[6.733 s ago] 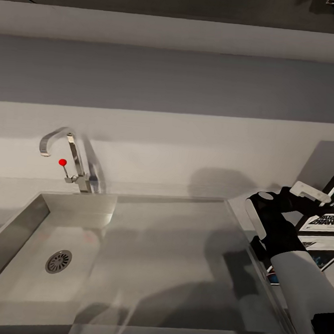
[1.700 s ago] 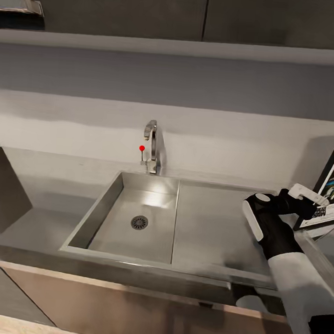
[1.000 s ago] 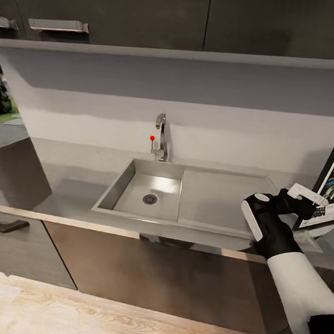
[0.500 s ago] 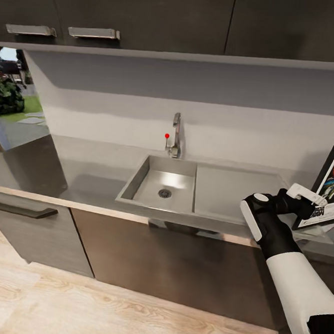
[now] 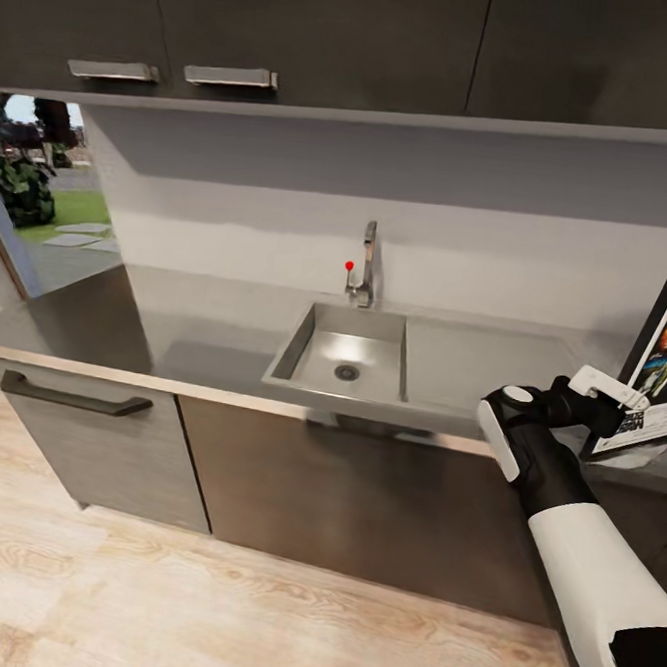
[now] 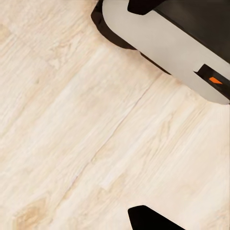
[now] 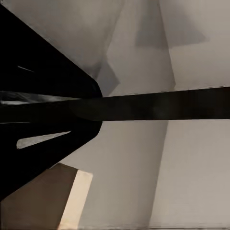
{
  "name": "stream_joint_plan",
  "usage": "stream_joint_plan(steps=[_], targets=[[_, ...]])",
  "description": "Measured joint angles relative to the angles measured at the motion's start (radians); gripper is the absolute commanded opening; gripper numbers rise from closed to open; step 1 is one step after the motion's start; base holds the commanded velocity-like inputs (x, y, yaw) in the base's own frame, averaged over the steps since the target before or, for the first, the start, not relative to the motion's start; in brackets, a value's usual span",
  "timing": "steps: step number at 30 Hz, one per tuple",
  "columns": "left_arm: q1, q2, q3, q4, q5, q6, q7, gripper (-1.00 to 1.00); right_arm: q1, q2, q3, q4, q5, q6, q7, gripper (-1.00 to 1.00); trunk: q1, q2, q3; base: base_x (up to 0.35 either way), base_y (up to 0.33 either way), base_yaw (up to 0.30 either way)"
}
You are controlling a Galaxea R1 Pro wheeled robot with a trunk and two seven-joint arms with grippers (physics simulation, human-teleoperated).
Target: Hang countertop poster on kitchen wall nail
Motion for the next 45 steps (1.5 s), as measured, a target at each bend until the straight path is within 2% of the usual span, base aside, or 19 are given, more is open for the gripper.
stream_joint_plan(steps=[6, 7, 15, 30, 45], targets=[[0.0, 0.001, 0.0, 0.0, 0.0, -0.001, 0.0, 1.0, 0.0, 0.002, 0.0, -0.001, 0.0, 0.0, 0.0, -1.0, 0.0, 0.0, 0.0, -0.296, 0.145, 0.0], [0.0, 0.001, 0.0, 0.0, 0.0, -0.001, 0.0, 1.0, 0.0, 0.002, -0.001, -0.001, -0.013, 0.0, 0.0, -1.0, 0.0, 0.0, 0.0, -0.3, 0.14, 0.0], [0.0, 0.001, -0.001, 0.0, 0.0, 0.0, 0.0, 1.0, 0.0, 0.003, 0.001, -0.001, -0.005, 0.0, -0.001, -1.0, 0.0, 0.0, 0.0, -0.272, 0.115, 0.04], [0.0, 0.001, -0.002, 0.0, 0.0, 0.0, 0.0, 1.0, 0.0, 0.005, 0.001, 0.0, -0.003, 0.0, -0.001, -1.0, 0.0, 0.0, 0.0, -0.15, 0.112, 0.266], [0.0, 0.001, -0.002, 0.0, 0.0, 0.0, 0.0, 1.0, 0.0, 0.029, 0.002, -0.001, 0.015, 0.0, -0.001, -1.0, 0.0, 0.0, 0.0, -0.23, 0.174, 0.288]])
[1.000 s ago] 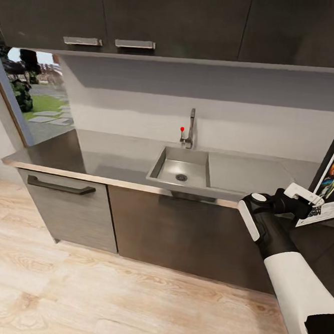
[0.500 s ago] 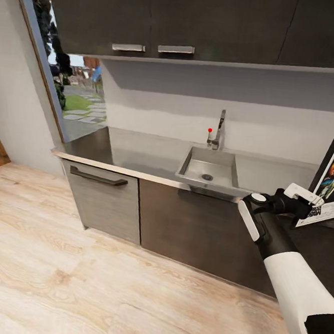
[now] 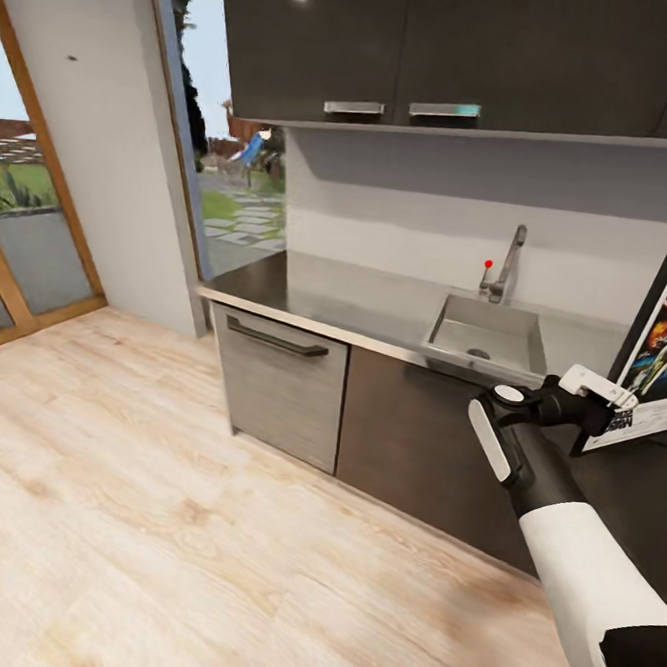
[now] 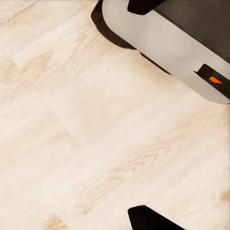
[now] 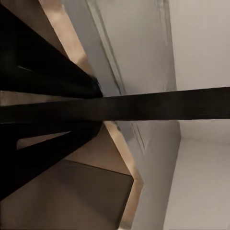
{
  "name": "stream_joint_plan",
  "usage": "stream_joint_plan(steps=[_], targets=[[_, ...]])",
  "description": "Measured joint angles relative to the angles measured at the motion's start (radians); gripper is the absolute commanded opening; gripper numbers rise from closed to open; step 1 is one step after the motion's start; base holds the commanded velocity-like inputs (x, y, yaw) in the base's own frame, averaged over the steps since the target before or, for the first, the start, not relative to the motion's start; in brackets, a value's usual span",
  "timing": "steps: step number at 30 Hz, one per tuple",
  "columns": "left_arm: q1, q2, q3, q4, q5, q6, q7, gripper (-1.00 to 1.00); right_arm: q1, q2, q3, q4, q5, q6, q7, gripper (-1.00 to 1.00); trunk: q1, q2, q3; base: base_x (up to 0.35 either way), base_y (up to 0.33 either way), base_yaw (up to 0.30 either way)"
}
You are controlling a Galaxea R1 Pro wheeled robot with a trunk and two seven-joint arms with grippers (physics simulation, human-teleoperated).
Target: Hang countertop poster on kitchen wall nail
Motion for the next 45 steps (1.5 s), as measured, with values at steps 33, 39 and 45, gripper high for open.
stream_joint_plan(steps=[33, 39, 45], targets=[[0.0, -0.003, -0.01, -0.099, 0.003, 0.0, -0.002, 1.0, 0.001, 0.215, 0.197, -0.024, -0.034, 0.011, -0.001, -1.0, 0.0, 0.0, 0.0, -0.077, 0.058, 0.125], [0.0, -0.006, -0.011, -0.166, 0.003, 0.001, -0.01, 1.0, 0.001, 0.238, 0.249, -0.031, -0.035, 0.013, 0.0, -1.0, 0.0, 0.0, 0.0, 0.0, 0.0, 0.0], [-0.001, -0.008, -0.016, -0.255, 0.003, 0.004, -0.104, 1.0, 0.001, 0.257, 0.351, -0.032, -0.04, 0.012, 0.0, -1.0, 0.0, 0.0, 0.0, 0.0, 0.0, 0.0]])
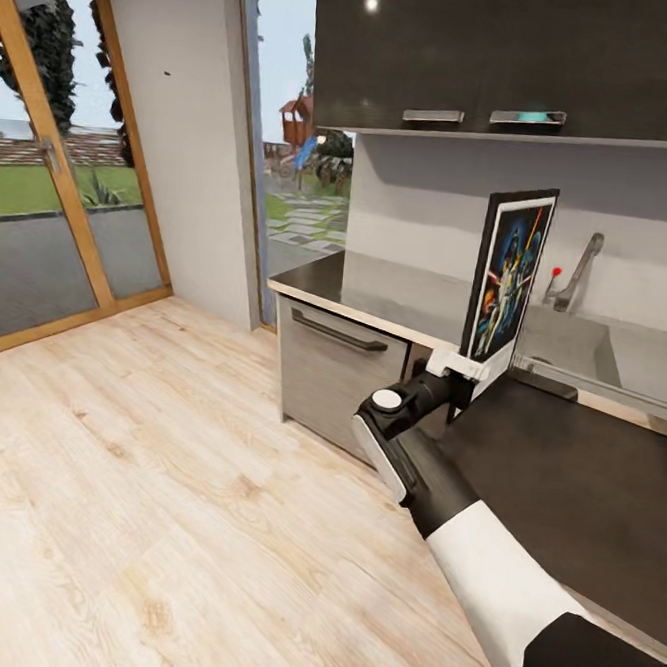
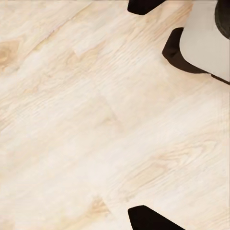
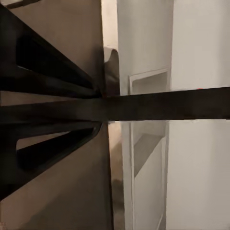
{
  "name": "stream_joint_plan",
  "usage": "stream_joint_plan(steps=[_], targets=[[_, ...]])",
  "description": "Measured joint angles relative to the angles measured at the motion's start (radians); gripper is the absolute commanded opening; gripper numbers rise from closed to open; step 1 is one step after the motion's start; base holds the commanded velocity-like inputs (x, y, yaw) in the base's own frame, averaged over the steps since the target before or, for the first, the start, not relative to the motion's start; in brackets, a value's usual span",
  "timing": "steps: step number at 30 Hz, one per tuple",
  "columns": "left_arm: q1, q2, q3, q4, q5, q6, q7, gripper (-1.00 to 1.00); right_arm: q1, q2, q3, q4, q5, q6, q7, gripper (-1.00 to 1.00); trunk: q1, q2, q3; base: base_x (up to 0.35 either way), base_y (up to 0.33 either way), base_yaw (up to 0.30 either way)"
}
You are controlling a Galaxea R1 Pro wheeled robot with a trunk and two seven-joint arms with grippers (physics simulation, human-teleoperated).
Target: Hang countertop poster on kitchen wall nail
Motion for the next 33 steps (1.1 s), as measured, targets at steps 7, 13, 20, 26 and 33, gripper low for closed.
stream_joint_plan(steps=[7, 13, 20, 26, 33], targets=[[0.0, -0.001, 0.0, -0.09, 0.0, 0.003, -0.11, 1.0, 0.0, 0.019, 0.056, -0.01, -0.027, -0.002, 0.003, -1.0, 0.0, 0.0, 0.0, 0.0, 0.0, 0.0], [0.0, -0.001, 0.002, -0.093, -0.001, -0.002, -0.128, 1.0, 0.0, 0.022, 0.21, -0.034, -0.152, -0.007, 0.011, -1.0, 0.0, 0.0, 0.0, 0.0, 0.0, 0.0], [0.0, -0.001, 0.002, -0.092, -0.003, -0.004, -0.131, 1.0, 0.001, 0.021, 0.335, -0.088, -0.255, -0.012, 0.126, -1.0, 0.0, 0.0, 0.0, 0.0, 0.0, 0.0], [0.0, 0.0, 0.002, -0.092, -0.004, -0.005, -0.133, 1.0, 0.021, 0.018, 0.347, -0.096, -0.278, -0.013, 0.254, -1.0, 0.0, 0.0, 0.0, 0.0, 0.0, 0.0], [0.0, 0.0, 0.002, -0.092, -0.004, -0.005, -0.134, 1.0, 0.138, 0.005, 0.345, -0.117, -0.288, -0.018, 0.528, -1.0, 0.0, 0.0, 0.0, 0.0, 0.0, 0.0]])
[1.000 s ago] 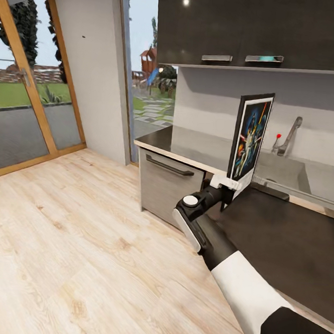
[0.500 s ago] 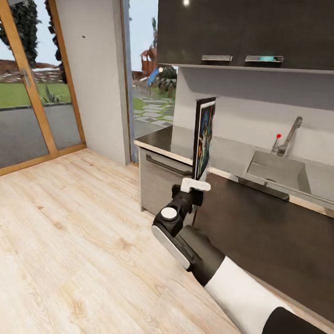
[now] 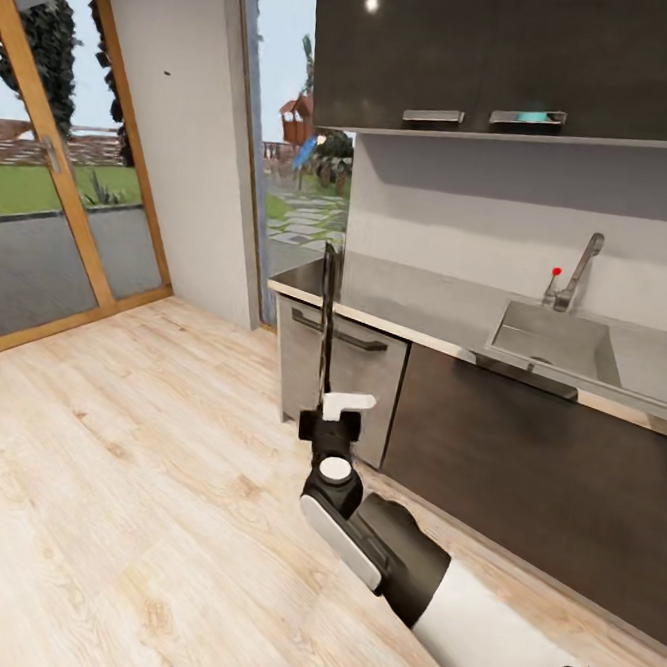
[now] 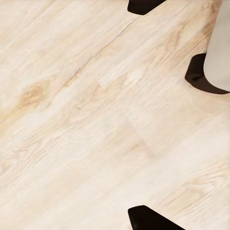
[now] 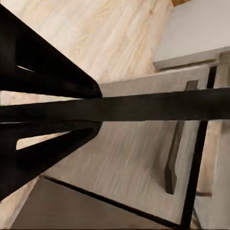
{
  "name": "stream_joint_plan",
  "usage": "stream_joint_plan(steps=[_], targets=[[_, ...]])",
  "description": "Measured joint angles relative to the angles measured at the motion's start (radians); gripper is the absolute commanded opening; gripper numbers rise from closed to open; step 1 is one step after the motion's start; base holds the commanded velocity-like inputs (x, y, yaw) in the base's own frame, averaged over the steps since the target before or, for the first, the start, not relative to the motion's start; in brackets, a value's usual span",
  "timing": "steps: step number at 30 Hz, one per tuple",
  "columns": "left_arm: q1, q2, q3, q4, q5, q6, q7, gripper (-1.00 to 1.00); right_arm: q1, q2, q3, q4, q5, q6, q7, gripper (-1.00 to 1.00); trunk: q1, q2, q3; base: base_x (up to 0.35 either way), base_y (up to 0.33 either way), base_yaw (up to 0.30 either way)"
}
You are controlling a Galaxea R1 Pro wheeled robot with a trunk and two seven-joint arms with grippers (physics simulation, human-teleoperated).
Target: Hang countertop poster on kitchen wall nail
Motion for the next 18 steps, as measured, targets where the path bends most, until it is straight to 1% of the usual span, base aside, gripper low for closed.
stream_joint_plan(steps=[1, 2, 4, 5, 6, 8, 11, 12, 13, 14, 15, 17, 18], targets=[[0.0, 0.0, 0.0, 0.001, 0.0, 0.0, 0.0, 1.0, 0.03, -0.017, -0.001, -0.002, 0.002, -0.016, 0.066, -1.0, 0.0, 0.0, 0.0, 0.0, 0.0, 0.0], [0.0, 0.0, -0.001, 0.003, 0.0, 0.0, 0.0, 1.0, 0.053, -0.043, -0.001, -0.003, 0.004, -0.044, 0.13, -1.0, 0.0, 0.0, 0.0, 0.0, 0.0, 0.0], [0.0, 0.001, -0.002, 0.006, -0.001, 0.0, 0.0, 1.0, 0.071, -0.075, -0.001, -0.003, 0.006, -0.08, 0.197, -1.0, 0.0, 0.0, 0.0, 0.0, 0.0, 0.0], [0.0, 0.001, -0.002, 0.008, -0.001, 0.0, 0.0, 1.0, 0.085, -0.111, -0.001, -0.002, 0.003, -0.115, 0.259, -1.0, 0.0, 0.0, 0.0, 0.0, 0.0, 0.0], [0.0, 0.001, -0.002, 0.009, -0.001, 0.0, 0.0, 1.0, 0.096, -0.135, -0.002, -0.001, 0.001, -0.134, 0.297, -1.0, 0.0, 0.0, 0.0, 0.0, 0.0, 0.0], [0.0, 0.001, -0.002, 0.01, -0.001, 0.0, 0.0, 1.0, 0.115, -0.172, -0.002, -0.002, -0.003, -0.16, 0.355, -1.0, 0.0, 0.0, 0.0, 0.0, 0.0, 0.0], [0.0, 0.002, -0.003, 0.012, -0.001, 0.0, 0.0, 1.0, 0.175, -0.259, -0.004, -0.002, -0.012, -0.202, 0.527, -1.0, 0.0, 0.0, 0.0, 0.0, 0.0, 0.0], [0.0, 0.002, -0.003, 0.012, -0.001, 0.0, -0.001, 1.0, 0.184, -0.276, -0.004, -0.002, -0.011, -0.205, 0.558, -1.0, 0.0, 0.0, 0.0, 0.0, 0.0, 0.0], [0.0, 0.002, -0.006, 0.012, -0.001, 0.0, -0.001, 1.0, 0.202, -0.324, -0.005, -0.002, -0.012, -0.211, 0.658, -1.0, 0.0, 0.0, 0.0, 0.0, 0.0, 0.0], [0.0, 0.002, -0.008, 0.012, -0.002, 0.0, -0.001, 1.0, 0.208, -0.341, -0.005, -0.002, -0.011, -0.212, 0.696, -1.0, 0.0, 0.0, 0.0, 0.0, 0.0, 0.0], [0.0, 0.002, -0.016, 0.012, -0.002, 0.0, -0.001, 1.0, 0.215, -0.367, -0.004, -0.001, -0.011, -0.214, 0.761, -1.0, 0.0, 0.0, 0.0, 0.0, 0.0, 0.0], [0.0, 0.002, -0.029, 0.012, -0.002, 0.0, -0.001, 1.0, 0.221, -0.388, -0.003, 0.001, -0.011, -0.215, 0.818, -1.0, 0.0, 0.0, 0.0, 0.0, 0.0, 0.0], [0.0, 0.002, -0.044, 0.012, -0.002, 0.0, -0.002, 1.0, 0.225, -0.404, -0.003, 0.004, -0.01, -0.216, 0.868, -1.0, 0.0, 0.0, 0.0, 0.0, 0.0, 0.0]])
